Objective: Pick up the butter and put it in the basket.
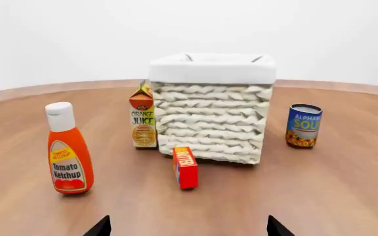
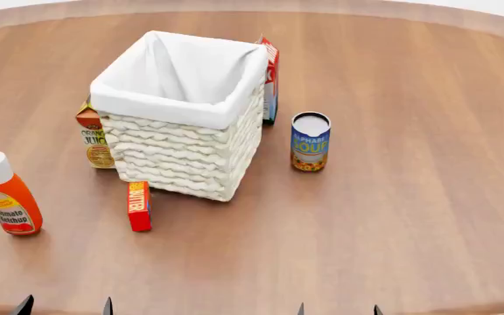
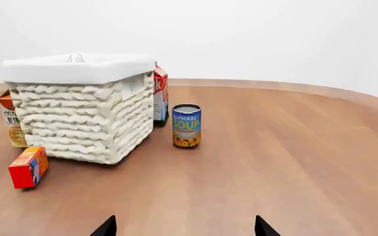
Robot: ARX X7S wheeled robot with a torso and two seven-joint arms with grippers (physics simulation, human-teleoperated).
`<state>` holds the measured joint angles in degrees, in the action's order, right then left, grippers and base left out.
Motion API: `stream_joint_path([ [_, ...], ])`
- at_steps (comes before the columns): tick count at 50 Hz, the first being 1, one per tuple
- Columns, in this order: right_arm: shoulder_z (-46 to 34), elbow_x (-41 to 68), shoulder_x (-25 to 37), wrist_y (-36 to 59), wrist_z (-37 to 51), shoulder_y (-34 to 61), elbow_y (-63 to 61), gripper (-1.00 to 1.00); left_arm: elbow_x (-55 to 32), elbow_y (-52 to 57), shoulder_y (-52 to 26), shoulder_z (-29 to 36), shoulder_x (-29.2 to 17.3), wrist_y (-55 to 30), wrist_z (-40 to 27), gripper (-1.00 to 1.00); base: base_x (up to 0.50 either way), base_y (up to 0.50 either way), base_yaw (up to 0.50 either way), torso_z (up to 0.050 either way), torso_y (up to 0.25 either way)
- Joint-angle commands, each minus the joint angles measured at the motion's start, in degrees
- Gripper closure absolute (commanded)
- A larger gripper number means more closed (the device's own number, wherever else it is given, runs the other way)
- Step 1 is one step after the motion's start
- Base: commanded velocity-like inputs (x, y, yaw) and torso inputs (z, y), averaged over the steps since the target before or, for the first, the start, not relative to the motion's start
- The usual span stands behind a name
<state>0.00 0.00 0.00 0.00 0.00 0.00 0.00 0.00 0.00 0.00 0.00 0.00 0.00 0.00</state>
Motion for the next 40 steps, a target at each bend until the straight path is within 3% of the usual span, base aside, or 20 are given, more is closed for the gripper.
stream_joint_path([
  [1,-0.95,1.39,0.79,0.76,1.21,-0.11,-0.69,-1.0,-1.84,0.02,-0.34,0.52,-0.88,-0.61,-0.85,-1.0,0.0,0.0,0.0,0.0,0.0],
  [7,-1.91,2.92,1.86,2.86,3.41,-0.52,-3.52,-1.0,-2.77,4.45,0.67,1.82,-2.37,-2.54,-2.09,-1.0,0.0,0.0,0.0,0.0,0.0],
  [8,7.42,7.64,3.79,-8.21,-0.71,8.92,12.71,-1.0,8.46,-51.57,-26.08,11.96,-0.19,31.14,-15.48,-1.0,0.0,0.0,0.0,0.0,0.0],
  [9,-1.18,0.45,0.83,0.38,1.14,0.32,4.11,-1.0,-0.13,-42.97,-17.49,9.82,-7.05,22.55,-9.14,-1.0,0.0,0.0,0.0,0.0,0.0],
  [10,-2.06,0.29,0.99,2.44,1.82,-0.28,-1.86,-1.0,4.41,-34.38,-8.89,2.14,-1.17,13.95,-1.62,-1.0,0.0,0.0,0.0,0.0,0.0],
  [11,-2.13,0.85,1.02,1.73,2.51,-0.59,-2.98,-1.0,4.12,-25.78,-0.3,2.27,-1.38,5.36,-1.88,-1.0,0.0,0.0,0.0,0.0,0.0],
  [12,-2.27,1.45,1.13,2.17,2.97,-1.03,-4.96,-1.0,3.79,-17.19,0.74,2.26,-1.58,-1.72,-2.15,-1.0,0.0,0.0,0.0,0.0,0.0],
  [16,-2.66,2.47,1.82,2.23,4.46,-2.63,-10.76,-1.0,2.88,13.69,2.52,2.48,-2.17,-5.07,-2.86,-1.0,0.0,0.0,0.0,0.0,0.0],
  [27,-3.51,2.37,4.16,17.42,7.63,-1.96,-38.52,-1.0,-0.64,35.83,5.99,2.0,-3.5,-14.21,-4.2,-1.0,0.0,0.0,0.0,0.0,0.0],
  [40,-3.38,4.25,6.11,24.79,8.77,0.11,-49.92,-1.0,-3.19,46.52,7.7,2.5,-4.68,-18.41,-5.72,-1.0,0.0,0.0,0.0,0.0,0.0],
])
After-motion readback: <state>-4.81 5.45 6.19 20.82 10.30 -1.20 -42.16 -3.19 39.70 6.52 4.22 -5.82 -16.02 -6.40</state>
